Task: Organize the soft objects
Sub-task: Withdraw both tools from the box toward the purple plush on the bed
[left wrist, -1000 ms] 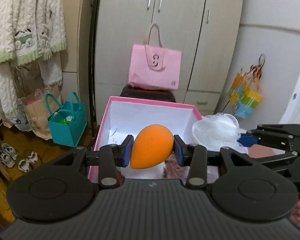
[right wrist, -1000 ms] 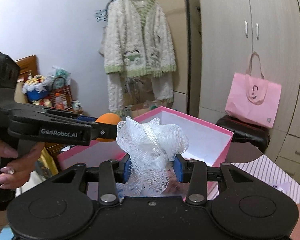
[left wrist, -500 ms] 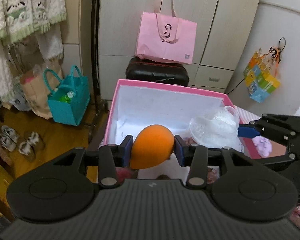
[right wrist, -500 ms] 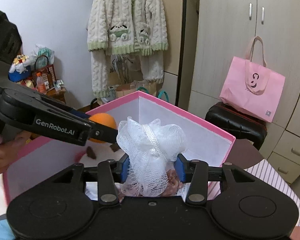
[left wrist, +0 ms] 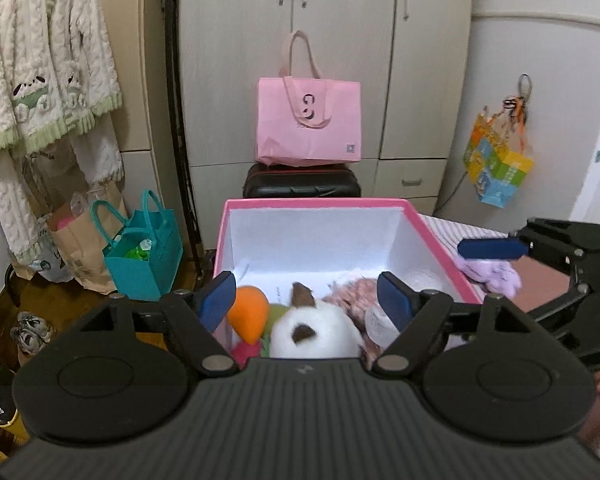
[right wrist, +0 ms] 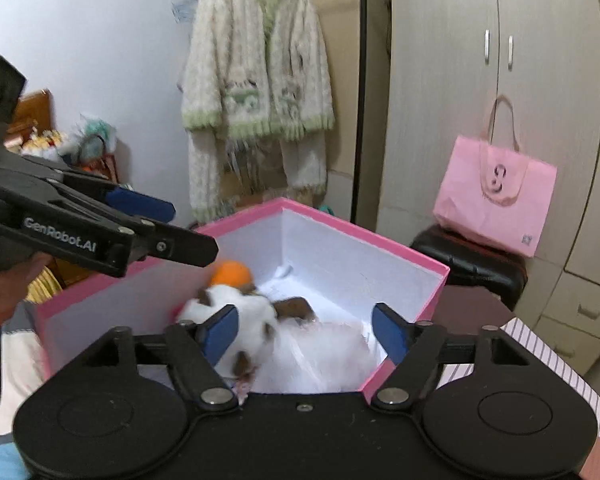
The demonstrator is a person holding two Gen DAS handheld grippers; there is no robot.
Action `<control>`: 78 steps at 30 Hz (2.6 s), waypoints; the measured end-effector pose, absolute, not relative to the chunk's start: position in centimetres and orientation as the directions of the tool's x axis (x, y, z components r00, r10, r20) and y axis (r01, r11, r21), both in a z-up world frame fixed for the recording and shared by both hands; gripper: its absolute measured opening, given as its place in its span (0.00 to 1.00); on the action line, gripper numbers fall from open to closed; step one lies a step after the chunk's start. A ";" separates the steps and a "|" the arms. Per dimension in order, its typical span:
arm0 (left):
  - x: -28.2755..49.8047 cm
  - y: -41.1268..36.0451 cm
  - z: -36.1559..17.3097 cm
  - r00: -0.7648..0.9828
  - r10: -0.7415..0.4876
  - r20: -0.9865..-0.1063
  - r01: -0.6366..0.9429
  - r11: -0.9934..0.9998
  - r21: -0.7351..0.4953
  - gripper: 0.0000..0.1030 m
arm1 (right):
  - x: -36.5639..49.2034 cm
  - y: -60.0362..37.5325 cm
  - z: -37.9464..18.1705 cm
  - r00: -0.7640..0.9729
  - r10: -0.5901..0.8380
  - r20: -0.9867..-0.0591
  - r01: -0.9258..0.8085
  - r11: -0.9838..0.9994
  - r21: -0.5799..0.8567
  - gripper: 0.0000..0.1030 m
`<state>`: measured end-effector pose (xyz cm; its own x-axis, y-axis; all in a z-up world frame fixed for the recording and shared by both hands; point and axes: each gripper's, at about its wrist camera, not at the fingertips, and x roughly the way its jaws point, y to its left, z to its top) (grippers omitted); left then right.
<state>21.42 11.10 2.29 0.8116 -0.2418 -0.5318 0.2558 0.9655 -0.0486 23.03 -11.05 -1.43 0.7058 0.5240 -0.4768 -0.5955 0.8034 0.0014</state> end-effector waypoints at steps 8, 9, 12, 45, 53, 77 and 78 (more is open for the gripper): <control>16.4 10.4 4.2 0.765 -0.333 -0.551 0.343 0.935 -0.090 0.76 | 18.8 -13.5 0.7 0.712 0.550 -0.436 -0.599 0.800 0.031 0.81; 15.9 10.2 4.4 0.757 -0.343 -0.556 0.356 0.930 -0.089 0.76 | 18.4 -13.8 0.9 0.708 0.553 -0.439 -0.600 0.799 0.037 0.81; 14.3 9.7 4.8 0.748 -0.348 -0.565 0.379 0.923 -0.067 0.77 | 16.8 -14.9 1.3 0.691 0.564 -0.452 -0.608 0.791 0.058 0.81; 12.2 -6.3 3.0 0.594 -0.477 -0.648 0.596 0.802 -0.044 0.80 | 11.0 -26.9 -1.1 0.747 0.423 -0.513 -0.490 0.872 0.006 0.83; 15.9 -9.5 1.4 0.692 -0.421 -0.586 0.500 0.865 -0.032 0.78 | 14.1 -30.0 -4.6 0.770 0.406 -0.493 -0.471 0.882 -0.010 0.83; 26.1 -15.6 -7.7 0.729 -0.357 -0.584 0.254 0.933 -0.254 0.65 | 27.4 -31.6 -11.2 0.676 0.476 -0.563 -0.557 0.830 0.032 0.83; 26.5 -15.5 -7.9 0.733 -0.355 -0.581 0.240 0.933 -0.267 0.64 | 28.0 -31.6 -11.4 0.673 0.475 -0.566 -0.554 0.832 0.040 0.83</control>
